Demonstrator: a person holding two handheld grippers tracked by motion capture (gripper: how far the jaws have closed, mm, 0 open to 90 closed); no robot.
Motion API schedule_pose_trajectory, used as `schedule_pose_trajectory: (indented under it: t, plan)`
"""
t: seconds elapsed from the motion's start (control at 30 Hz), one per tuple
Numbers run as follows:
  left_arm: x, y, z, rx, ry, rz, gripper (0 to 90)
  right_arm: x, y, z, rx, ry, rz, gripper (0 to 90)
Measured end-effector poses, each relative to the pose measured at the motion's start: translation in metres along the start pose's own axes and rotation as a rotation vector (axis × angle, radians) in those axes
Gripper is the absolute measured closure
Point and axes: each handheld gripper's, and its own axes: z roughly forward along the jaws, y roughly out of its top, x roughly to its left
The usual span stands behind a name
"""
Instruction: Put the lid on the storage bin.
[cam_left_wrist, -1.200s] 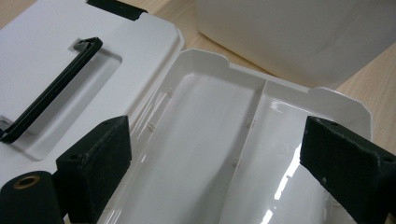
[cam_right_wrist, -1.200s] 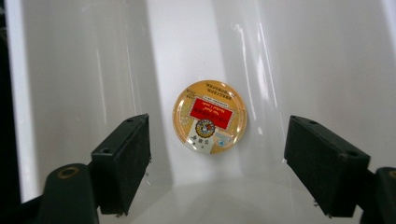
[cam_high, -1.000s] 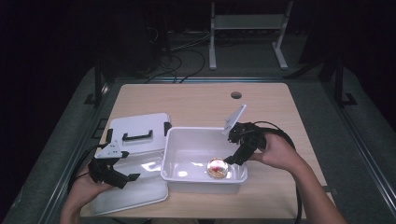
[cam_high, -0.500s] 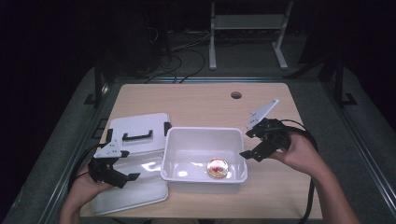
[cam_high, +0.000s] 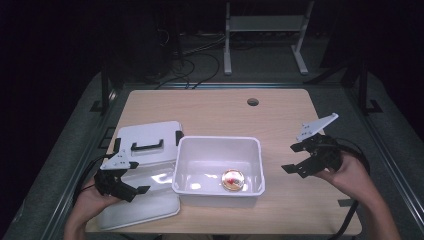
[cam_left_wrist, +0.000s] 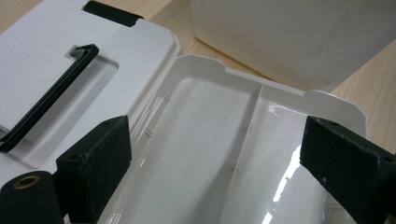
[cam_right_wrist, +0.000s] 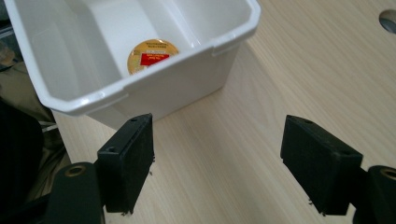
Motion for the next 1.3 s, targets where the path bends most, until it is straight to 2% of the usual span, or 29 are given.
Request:
schedule_pose_trajectory:
  t: [0.13,0.43,0.53,0.7,0.8,1.1,1.2,1.3]
  plan:
    - [0.0,0.001,0.001,0.003,0.024,-0.008,6.3,-0.001,-0.015,0.005,-0.013,-0.002,0.029,24.6]
    - [-0.003,0.002,0.0,0.0,0.028,-0.001,5.7,0.0,-0.04,0.019,-0.037,-0.005,0.079,22.9]
    - [-0.005,0.004,0.002,0.02,0.025,0.013,5.8,0.001,-0.048,0.024,-0.051,-0.016,0.095,22.3]
    - [-0.009,0.007,0.002,0.047,0.024,0.044,6.4,0.005,-0.066,0.034,-0.059,-0.021,0.128,21.4]
    - [-0.01,0.009,-0.001,0.056,0.019,0.076,10.7,0.009,-0.075,0.037,-0.061,-0.028,0.146,21.0]
    - [-0.013,0.005,-0.007,0.13,-0.013,0.136,23.0,0.026,-0.089,0.042,-0.068,-0.06,0.145,21.0]
    - [-0.011,0.006,-0.006,0.175,-0.015,0.162,25.0,0.031,-0.093,0.048,-0.066,-0.056,0.15,21.0]
    - [-0.008,0.007,-0.005,0.221,-0.032,0.201,31.7,0.034,-0.098,0.053,-0.051,-0.059,0.154,21.0]
